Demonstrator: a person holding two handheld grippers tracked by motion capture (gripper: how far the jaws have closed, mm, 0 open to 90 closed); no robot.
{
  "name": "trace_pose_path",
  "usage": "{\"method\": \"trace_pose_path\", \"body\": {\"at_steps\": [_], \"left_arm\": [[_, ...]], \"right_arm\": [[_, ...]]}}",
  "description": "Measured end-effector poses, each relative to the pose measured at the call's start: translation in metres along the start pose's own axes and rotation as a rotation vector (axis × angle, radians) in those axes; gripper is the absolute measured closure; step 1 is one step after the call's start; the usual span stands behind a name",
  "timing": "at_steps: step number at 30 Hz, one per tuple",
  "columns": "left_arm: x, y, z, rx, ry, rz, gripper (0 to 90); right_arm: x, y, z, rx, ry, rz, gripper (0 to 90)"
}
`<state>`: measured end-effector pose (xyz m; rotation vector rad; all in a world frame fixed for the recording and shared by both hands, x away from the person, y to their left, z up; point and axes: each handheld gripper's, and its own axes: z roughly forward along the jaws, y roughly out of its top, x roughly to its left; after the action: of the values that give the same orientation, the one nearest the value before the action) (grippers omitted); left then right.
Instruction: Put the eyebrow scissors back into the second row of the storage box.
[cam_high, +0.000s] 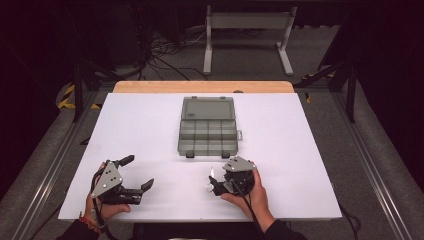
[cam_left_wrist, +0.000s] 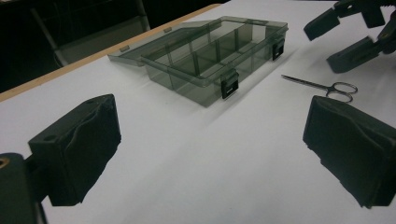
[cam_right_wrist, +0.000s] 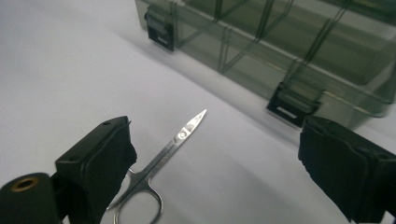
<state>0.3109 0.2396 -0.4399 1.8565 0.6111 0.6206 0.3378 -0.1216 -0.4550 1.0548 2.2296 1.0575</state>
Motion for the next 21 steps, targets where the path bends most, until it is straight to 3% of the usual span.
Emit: {"method": "trace_pose_path", "body": {"at_steps": [4,8,17,21], "left_arm": [[0.0,-0.001,0.001,0.006,0.004,-0.003,5.1],[0.001,-0.001,0.001,0.011,-0.001,-0.002,5.6],[0.002,-0.002,0.003,0.015,-0.019,-0.029,6.5],[0.006,-0.003,0.003,0.01,-0.042,-0.075,7.0]], "right_arm": [[0.006,0.003,0.011,0.042,0.002,-0.002,15.6],[0.009,0.003,0.018,0.081,0.006,0.001,29.6],[0.01,0.005,0.016,0.096,0.064,0.019,65.4],[0.008,0.009,0.019,0.113,0.06,0.015,77.6]]}}
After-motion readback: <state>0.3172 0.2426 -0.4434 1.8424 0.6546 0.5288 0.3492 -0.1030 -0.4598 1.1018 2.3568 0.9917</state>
